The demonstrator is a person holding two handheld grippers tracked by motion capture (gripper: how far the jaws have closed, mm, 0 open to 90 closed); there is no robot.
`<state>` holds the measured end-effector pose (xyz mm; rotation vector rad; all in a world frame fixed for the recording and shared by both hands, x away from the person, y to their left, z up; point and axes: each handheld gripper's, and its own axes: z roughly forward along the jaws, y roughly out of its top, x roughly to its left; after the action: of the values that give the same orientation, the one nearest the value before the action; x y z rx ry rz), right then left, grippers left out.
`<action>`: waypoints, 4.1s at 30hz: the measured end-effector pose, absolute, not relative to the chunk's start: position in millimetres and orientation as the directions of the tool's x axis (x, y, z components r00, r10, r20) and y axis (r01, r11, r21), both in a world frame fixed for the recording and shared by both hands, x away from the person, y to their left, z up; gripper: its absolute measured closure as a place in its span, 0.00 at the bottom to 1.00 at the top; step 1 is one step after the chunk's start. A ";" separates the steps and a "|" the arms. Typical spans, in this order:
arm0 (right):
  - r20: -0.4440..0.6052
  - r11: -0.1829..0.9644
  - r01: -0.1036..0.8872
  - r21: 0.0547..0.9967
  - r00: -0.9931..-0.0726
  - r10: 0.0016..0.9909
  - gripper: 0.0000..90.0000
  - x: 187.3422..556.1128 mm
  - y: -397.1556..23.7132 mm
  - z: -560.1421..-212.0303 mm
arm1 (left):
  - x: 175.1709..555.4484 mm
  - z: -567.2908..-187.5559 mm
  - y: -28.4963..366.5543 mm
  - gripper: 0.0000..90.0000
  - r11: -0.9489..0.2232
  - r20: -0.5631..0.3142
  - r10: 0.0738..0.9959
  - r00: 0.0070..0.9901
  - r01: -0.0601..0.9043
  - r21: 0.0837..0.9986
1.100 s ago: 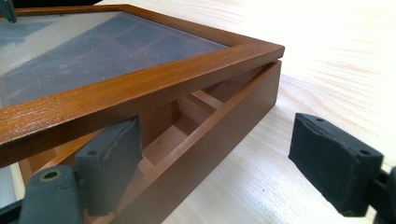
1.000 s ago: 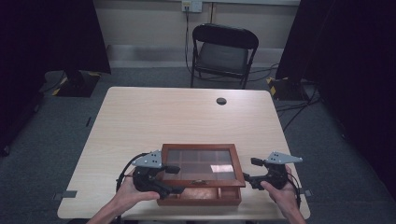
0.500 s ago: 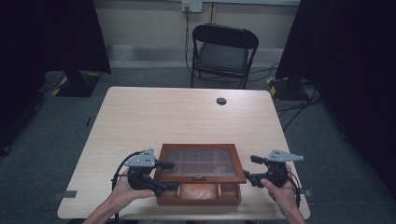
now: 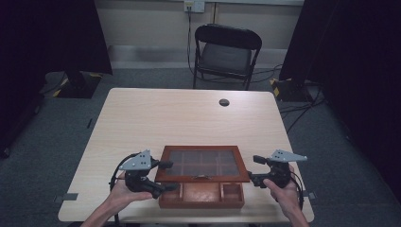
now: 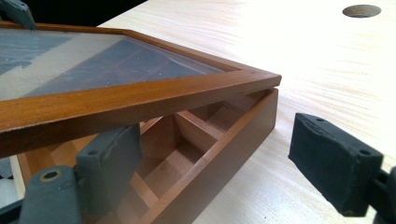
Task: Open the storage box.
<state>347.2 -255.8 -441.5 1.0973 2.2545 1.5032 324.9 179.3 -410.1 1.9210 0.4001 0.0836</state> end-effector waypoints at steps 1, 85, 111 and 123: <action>0.226 0.190 0.466 0.864 -0.697 0.681 0.18 347.8 -255.0 -442.0 | 325.1 -410.0 180.2 0.26 -0.324 -0.131 0.315 0.940 0.236 0.916; 0.250 0.146 0.407 0.902 -0.766 0.593 0.40 399.2 -225.6 -401.3 | 397.8 -402.5 198.8 0.54 -0.174 -0.190 0.467 0.863 0.301 0.938; 0.266 0.111 0.402 0.909 -0.765 0.587 0.51 426.8 -222.5 -401.5 | 423.6 -399.8 196.8 0.64 -0.192 -0.174 0.523 0.834 0.314 0.930; 0.289 0.090 0.420 0.903 -0.749 0.597 0.50 433.1 -222.0 -420.5 | 427.7 -416.1 197.8 0.64 -0.168 -0.198 0.544 0.815 0.337 0.926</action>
<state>433.1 -222.0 -420.5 1.0377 2.2010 1.7356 427.7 197.8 -416.1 1.7773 0.6796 0.2103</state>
